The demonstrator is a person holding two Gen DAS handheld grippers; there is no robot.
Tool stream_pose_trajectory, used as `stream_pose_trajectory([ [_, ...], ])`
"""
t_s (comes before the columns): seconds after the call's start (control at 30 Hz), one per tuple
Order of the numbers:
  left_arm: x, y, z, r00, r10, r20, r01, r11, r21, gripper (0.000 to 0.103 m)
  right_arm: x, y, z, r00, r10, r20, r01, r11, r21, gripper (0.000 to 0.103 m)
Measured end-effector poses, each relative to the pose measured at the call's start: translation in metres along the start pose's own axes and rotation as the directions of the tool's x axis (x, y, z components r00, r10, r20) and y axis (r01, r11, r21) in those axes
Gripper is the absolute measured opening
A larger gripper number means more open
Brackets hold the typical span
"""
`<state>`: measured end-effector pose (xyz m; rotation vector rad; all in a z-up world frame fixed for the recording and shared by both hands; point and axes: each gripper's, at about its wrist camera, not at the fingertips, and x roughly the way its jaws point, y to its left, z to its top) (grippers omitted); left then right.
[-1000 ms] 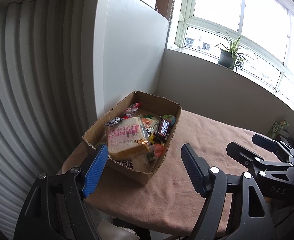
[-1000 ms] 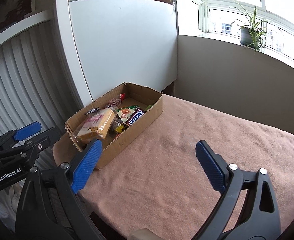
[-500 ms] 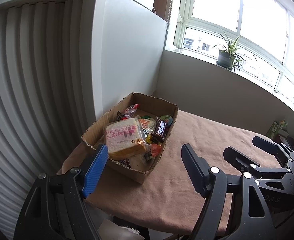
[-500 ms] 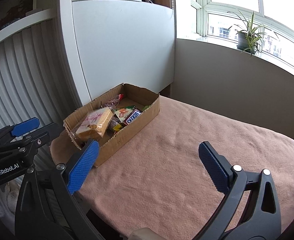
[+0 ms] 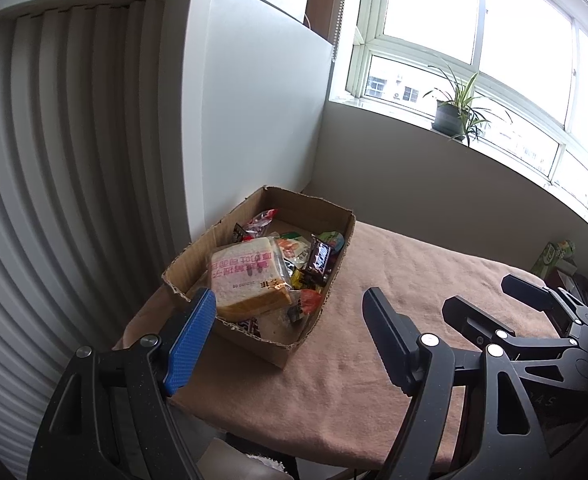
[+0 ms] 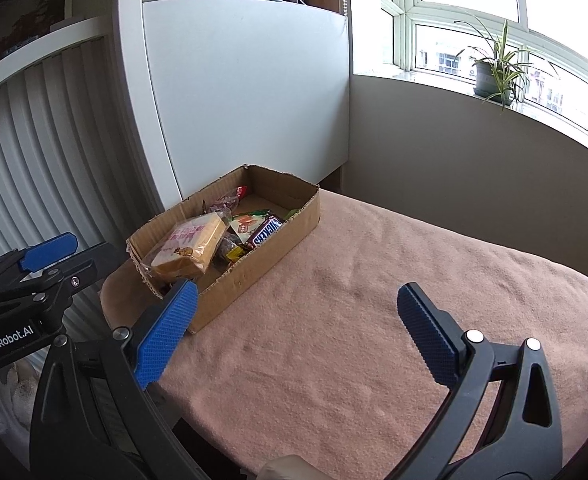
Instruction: Organize snacks
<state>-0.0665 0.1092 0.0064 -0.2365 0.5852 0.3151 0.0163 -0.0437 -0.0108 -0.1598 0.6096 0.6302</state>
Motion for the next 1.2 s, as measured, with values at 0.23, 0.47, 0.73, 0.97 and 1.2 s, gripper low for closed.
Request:
stream_pose_trajectory([
  [0.23, -0.0012, -0.0007, 0.0002, 1.0, -0.001, 0.0, 0.001, 1.0, 0.001, 0.076, 0.0007, -0.0027, 0.0, 1.0, 0.007, -0.004, -0.007, 1.0, 0.006, 0.102],
  [0.47, -0.0008, -0.0024, 0.0005, 1.0, -0.002, -0.005, 0.002, 1.0, -0.001, 0.076, 0.0022, -0.0041, -0.0005, 1.0, 0.008, -0.011, -0.008, 1.0, 0.01, 0.102],
  [0.73, 0.0003, -0.0019, 0.0003, 1.0, 0.0, -0.007, 0.0, 1.0, -0.003, 0.076, 0.0043, -0.0052, -0.001, 1.0, 0.007, -0.015, -0.006, 1.0, 0.013, 0.102],
  [0.97, 0.0019, -0.0015, -0.0005, 1.0, 0.0, -0.013, 0.0, 1.0, -0.007, 0.076, 0.0063, -0.0047, -0.0027, 1.0, 0.006, -0.023, -0.005, 1.0, 0.014, 0.102],
  [1.2, 0.0024, -0.0032, -0.0012, 1.0, 0.0, -0.013, 0.0, 1.0, -0.007, 0.076, 0.0072, -0.0057, -0.0042, 1.0, 0.005, -0.026, -0.004, 1.0, 0.017, 0.102],
])
